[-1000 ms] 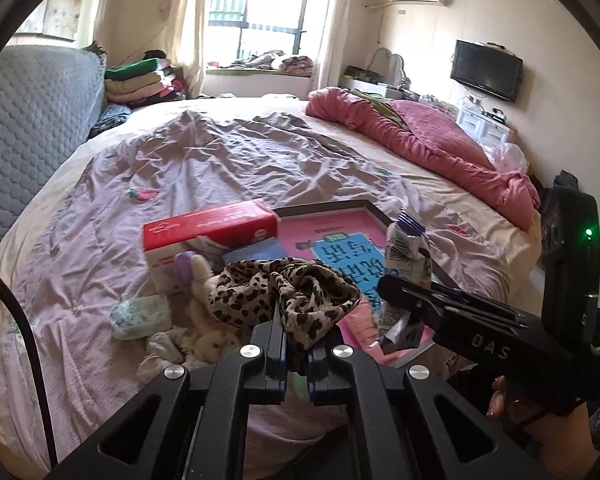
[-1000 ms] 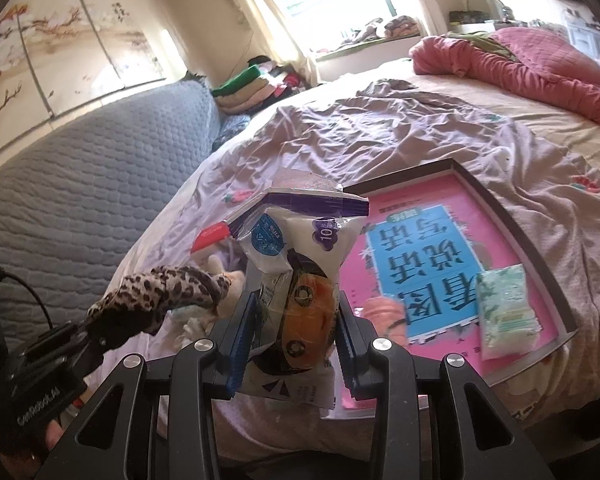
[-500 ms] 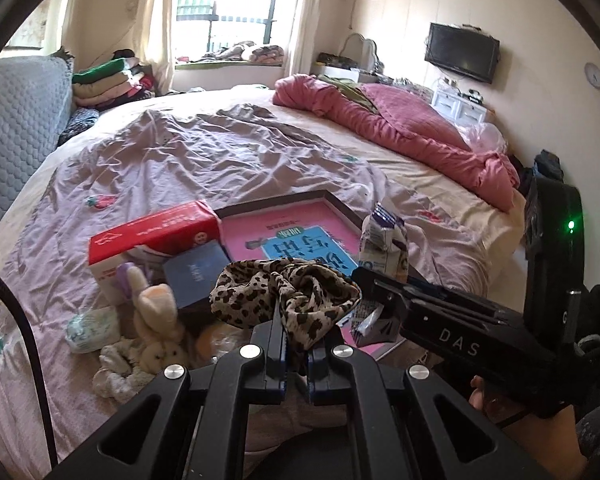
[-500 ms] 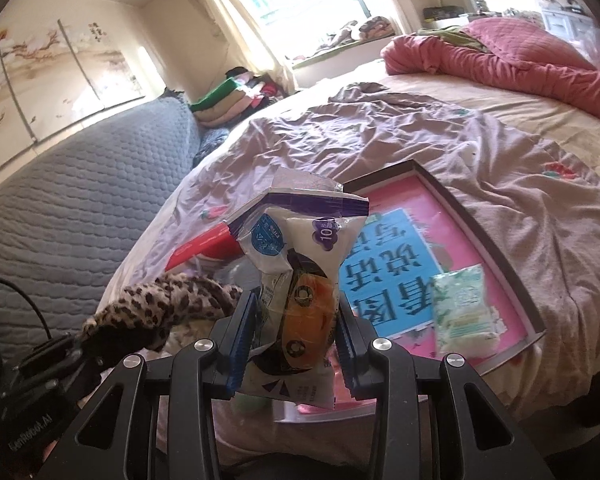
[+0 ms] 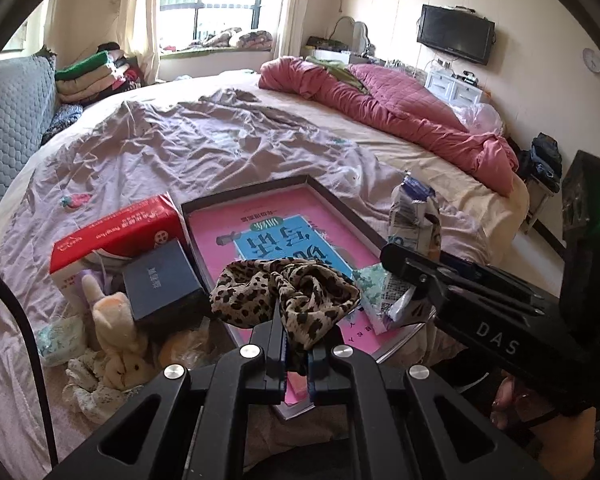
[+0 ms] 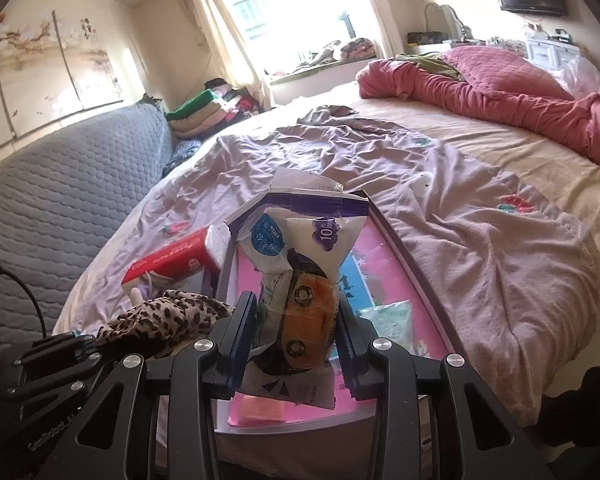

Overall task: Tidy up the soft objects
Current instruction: 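Lift and carry the leopard cloth and snack bag over the tray, then lower the leopard cloth and snack bag onto the book in the tray, then open both grippers to release the leopard cloth and snack bag, then move both tools back toward the pile beside the tray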

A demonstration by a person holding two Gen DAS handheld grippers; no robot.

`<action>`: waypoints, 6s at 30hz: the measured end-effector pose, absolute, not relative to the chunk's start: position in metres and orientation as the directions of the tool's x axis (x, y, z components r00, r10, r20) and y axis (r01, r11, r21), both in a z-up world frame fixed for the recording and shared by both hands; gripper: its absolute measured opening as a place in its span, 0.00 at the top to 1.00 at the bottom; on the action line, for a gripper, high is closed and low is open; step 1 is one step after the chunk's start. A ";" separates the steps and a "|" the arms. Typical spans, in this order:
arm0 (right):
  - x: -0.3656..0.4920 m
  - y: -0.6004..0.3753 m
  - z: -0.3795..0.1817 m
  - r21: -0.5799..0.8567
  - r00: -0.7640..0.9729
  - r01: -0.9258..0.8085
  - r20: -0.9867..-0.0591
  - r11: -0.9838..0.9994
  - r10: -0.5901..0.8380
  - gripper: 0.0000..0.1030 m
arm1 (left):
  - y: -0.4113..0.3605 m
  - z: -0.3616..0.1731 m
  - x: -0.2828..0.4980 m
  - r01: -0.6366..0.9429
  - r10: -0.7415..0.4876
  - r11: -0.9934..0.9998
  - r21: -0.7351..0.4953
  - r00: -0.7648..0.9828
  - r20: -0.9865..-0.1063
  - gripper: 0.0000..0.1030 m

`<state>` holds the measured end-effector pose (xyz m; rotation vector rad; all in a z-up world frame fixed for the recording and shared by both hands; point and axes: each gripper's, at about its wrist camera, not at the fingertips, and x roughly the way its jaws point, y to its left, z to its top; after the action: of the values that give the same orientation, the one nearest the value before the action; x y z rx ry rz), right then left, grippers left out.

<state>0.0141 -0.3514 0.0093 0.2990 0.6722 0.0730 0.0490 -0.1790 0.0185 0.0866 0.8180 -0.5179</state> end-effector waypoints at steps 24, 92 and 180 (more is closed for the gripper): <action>0.034 -0.350 -0.031 0.307 0.698 -0.022 -0.676 0.951 0.235 0.62 | -0.196 -0.025 0.076 0.453 -0.356 0.884 -0.118 0.488 -0.796 0.94; 0.039 -0.381 -0.054 0.309 0.683 0.126 -0.716 0.943 0.143 0.54 | -0.218 -0.052 0.071 0.490 -0.394 0.849 -0.197 0.340 -0.854 0.46; 0.011 -0.272 0.051 0.106 0.770 -0.058 -0.629 0.993 0.112 0.26 | -0.024 0.051 0.061 0.152 -0.168 0.984 -0.087 0.668 -0.725 0.28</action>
<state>0.0113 -0.2718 0.0514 0.0818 0.6866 0.0926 0.0609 -0.0242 0.0513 -0.0199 0.8198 -0.1803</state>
